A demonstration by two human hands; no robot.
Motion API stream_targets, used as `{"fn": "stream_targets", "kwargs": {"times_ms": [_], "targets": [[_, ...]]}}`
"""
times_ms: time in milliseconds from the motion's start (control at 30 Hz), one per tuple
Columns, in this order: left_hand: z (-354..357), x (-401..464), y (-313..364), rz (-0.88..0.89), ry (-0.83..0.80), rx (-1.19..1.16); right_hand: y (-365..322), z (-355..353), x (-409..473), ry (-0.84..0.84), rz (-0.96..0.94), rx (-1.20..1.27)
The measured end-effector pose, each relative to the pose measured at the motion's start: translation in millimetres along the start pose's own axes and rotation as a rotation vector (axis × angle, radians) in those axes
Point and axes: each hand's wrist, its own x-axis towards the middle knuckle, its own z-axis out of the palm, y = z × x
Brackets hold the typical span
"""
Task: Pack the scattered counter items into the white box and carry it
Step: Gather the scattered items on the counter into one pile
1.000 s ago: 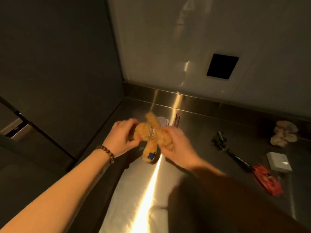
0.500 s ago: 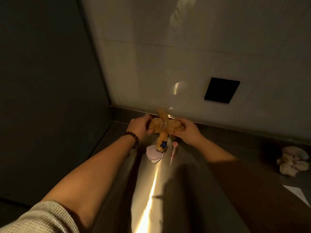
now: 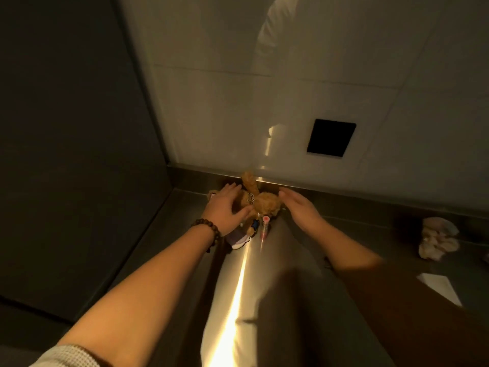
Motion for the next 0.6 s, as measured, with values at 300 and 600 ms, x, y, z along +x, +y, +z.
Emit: {"fn": "stream_targets", "kwargs": {"times_ms": [300,600], "targets": [[15.5,-52.4,83.8,0.186,0.039,-0.052,36.9,-79.4,-74.0,0.105,0.02,-0.174],[117.2,-74.8,144.0,0.216,-0.332,0.153,114.1,-111.1,-145.7,0.047,0.125,-0.657]]}}
